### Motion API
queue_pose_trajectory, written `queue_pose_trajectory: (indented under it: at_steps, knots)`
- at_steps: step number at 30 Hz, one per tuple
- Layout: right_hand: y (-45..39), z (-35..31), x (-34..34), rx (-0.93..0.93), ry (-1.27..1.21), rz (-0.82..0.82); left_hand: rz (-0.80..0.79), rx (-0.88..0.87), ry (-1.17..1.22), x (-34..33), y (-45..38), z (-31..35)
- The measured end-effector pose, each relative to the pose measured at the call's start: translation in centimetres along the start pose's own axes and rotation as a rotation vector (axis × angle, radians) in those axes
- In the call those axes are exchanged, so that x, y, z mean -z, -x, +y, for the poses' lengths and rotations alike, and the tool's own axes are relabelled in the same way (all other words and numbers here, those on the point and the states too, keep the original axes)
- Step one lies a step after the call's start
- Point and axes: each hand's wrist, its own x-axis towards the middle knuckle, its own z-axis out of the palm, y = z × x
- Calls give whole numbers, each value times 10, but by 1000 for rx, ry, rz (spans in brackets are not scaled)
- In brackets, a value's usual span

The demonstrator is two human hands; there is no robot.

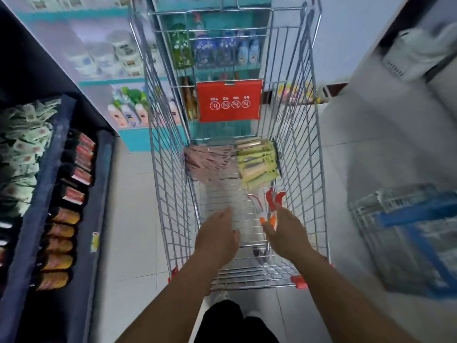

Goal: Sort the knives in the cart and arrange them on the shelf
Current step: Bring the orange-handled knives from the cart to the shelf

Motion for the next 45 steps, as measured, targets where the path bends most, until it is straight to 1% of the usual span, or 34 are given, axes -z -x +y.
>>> queue_pose_trajectory:
  at_steps: [4,8,10,13,16,20,23,25,28,31,33,36,38,41,45]
  knots:
    - [-29,7,-23,-99,-43,-38,-75,-18,-44,-14,-39,-6]
    - [-57,22,-46,-202,-40,-73,-171,-29,-28,-35,-68,-8]
    - [-70,30,-58,-257,-58,-96,-190,-35,-14,-48,-82,-11]
    - [-90,48,-80,-300,-74,-114,-230,-50,-13,-68,-102,-15]
    - [-106,61,-93,-331,-16,-151,-288,-39,-4,-89,-119,-20]
    - [-120,75,-111,-368,-12,-95,-313,11,23,-122,-139,-28]
    - [-123,73,-121,-411,-29,-86,-329,22,45,-143,-149,-32]
    - [-124,68,-128,-399,-64,-98,-329,19,80,-153,-153,-33]
    - [-122,58,-142,-300,-113,-138,-291,19,140,-165,-160,-31]
    - [-122,54,-146,-259,-218,-107,-240,56,141,-172,-165,-32]
    - [-124,59,-144,-292,-176,-70,-237,85,133,-176,-167,-33]
    - [-127,75,-139,-407,-75,13,-222,96,86,-180,-169,-31]
    - [-126,83,-136,-445,-5,48,-195,130,75,-184,-169,-25]
    - [-127,84,-140,-446,65,53,-134,149,42,-193,-171,-21]
    - [-135,81,-145,-462,68,39,-96,103,-87,-202,-181,-19]
